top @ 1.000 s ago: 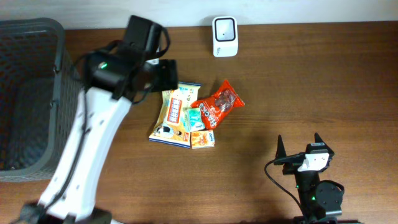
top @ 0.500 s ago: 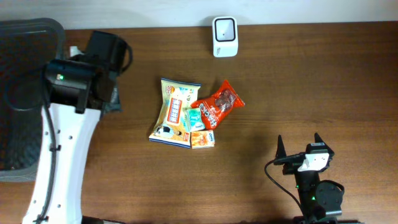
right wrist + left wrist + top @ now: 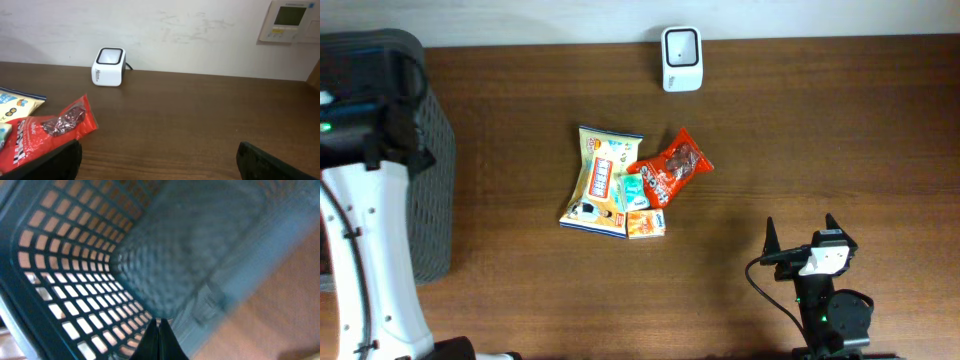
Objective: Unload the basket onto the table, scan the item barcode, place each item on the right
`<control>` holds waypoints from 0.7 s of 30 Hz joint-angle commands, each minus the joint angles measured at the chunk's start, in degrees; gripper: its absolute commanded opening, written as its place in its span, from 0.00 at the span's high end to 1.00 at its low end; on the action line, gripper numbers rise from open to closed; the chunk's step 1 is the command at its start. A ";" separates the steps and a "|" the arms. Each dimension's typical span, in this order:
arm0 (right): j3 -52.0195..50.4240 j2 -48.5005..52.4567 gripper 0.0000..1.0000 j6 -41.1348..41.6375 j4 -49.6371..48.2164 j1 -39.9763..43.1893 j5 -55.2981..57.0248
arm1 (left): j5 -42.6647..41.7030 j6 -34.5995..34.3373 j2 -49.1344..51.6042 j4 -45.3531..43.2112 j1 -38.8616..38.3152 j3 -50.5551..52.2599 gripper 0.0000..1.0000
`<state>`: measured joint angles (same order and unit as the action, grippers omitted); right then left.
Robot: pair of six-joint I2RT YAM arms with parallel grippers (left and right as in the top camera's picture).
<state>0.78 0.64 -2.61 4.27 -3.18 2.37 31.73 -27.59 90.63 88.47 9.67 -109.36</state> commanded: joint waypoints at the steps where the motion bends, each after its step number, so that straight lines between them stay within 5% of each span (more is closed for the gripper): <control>1: -0.46 -0.39 0.02 0.04 0.20 0.31 0.70 | -2.58 -1.49 0.22 -7.54 5.33 0.04 1.00; 4: -0.46 -0.39 0.02 0.04 0.20 0.31 0.70 | -8.04 0.22 2.51 -17.16 8.26 0.04 1.00; 7: -0.46 -0.39 0.02 0.04 0.20 0.31 0.70 | -20.35 9.97 6.51 -26.27 8.46 0.04 1.00; 10: -0.46 -0.39 0.02 0.04 0.20 0.31 0.70 | -21.77 10.80 12.66 -34.40 8.50 0.04 1.00; 15: -0.46 -0.39 0.02 0.04 0.20 0.31 0.70 | -22.36 10.78 19.10 -38.29 8.50 0.04 1.00; 21: -0.46 -0.39 0.01 0.04 0.20 0.31 0.70 | -32.61 13.88 16.96 -40.17 8.50 -0.22 1.00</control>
<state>0.80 0.62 -2.59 4.27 -3.18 2.37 7.29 -17.02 109.84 48.47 18.46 -109.27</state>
